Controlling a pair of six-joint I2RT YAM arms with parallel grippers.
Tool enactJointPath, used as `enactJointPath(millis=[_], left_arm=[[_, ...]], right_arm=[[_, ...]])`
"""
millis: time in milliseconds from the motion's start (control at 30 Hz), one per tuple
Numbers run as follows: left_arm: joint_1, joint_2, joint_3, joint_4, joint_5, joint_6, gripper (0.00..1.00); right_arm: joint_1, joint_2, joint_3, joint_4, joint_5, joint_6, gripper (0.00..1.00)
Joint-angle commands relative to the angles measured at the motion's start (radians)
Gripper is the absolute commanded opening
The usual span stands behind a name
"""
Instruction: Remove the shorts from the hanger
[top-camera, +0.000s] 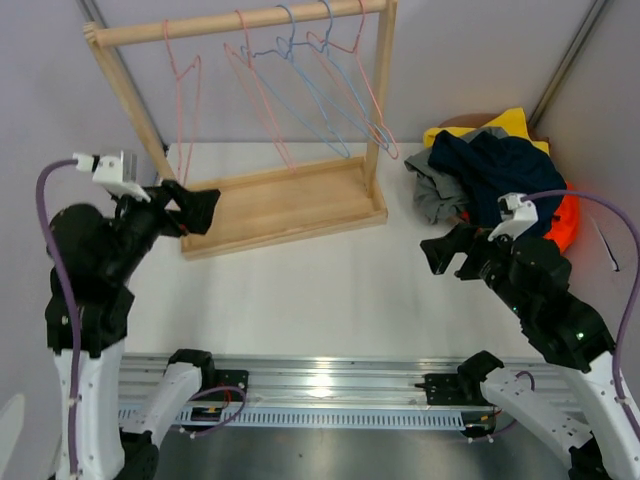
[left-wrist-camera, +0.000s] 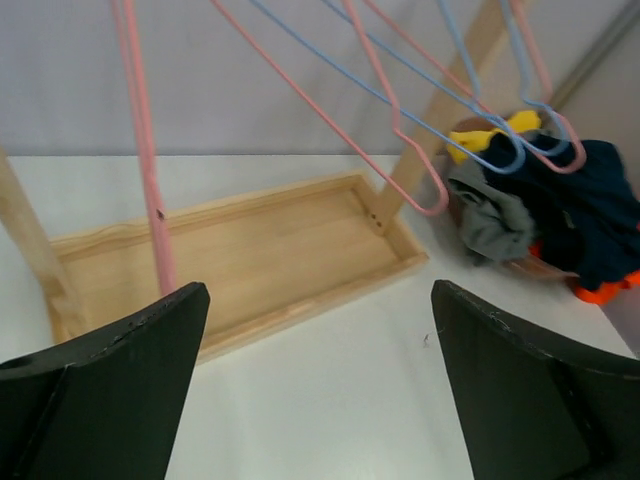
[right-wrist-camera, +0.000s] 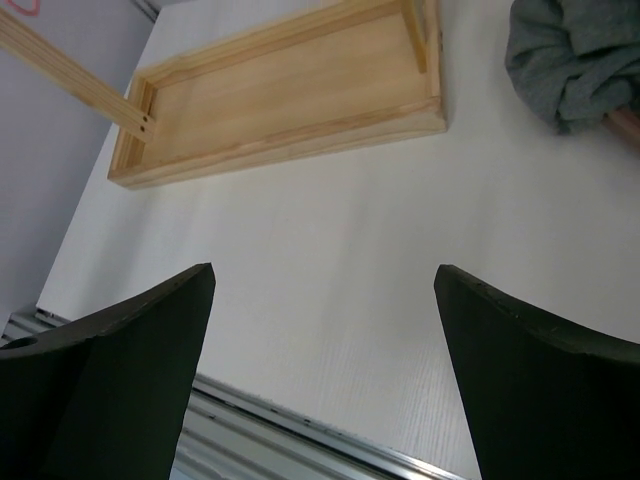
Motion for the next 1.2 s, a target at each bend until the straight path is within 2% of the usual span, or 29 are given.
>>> enactJointPath(millis=[0, 133, 233, 267, 433, 633, 933, 1167], left_arm=[[0.002, -0.122, -0.064, 0.027, 0.187, -0.018, 0.99], [-0.011, -0.257, -0.124, -0.009, 0.255, -0.024, 0.99], [-0.057, -0.326, -0.204, -0.009, 0.235, -0.043, 0.99], [-0.057, -0.344, -0.280, 0.003, 0.236, -0.047, 0.99], [-0.057, -0.415, -0.371, 0.016, 0.224, -0.067, 0.99], [-0.056, -0.401, -0.350, 0.020, 0.236, -0.062, 0.99], [-0.059, -0.410, -0.357, 0.026, 0.255, -0.062, 0.99], [-0.059, -0.404, -0.345, 0.029, 0.256, -0.061, 0.99]], right_arm=[[0.006, 0.013, 0.149, -0.064, 0.050, -0.059, 0.99], [0.004, 0.022, 0.278, -0.130, 0.068, -0.083, 1.00], [0.003, 0.045, 0.377, -0.227, 0.120, -0.082, 1.00], [0.003, 0.053, 0.401, -0.248, 0.124, -0.082, 0.99], [-0.011, 0.059, 0.487, -0.337, 0.059, -0.077, 0.99], [-0.126, 0.022, 0.490, -0.348, -0.034, -0.102, 0.99], [-0.367, 0.021, 0.482, -0.307, -0.294, -0.166, 0.99], [-0.396, 0.005, 0.447, -0.284, -0.321, -0.171, 0.99]])
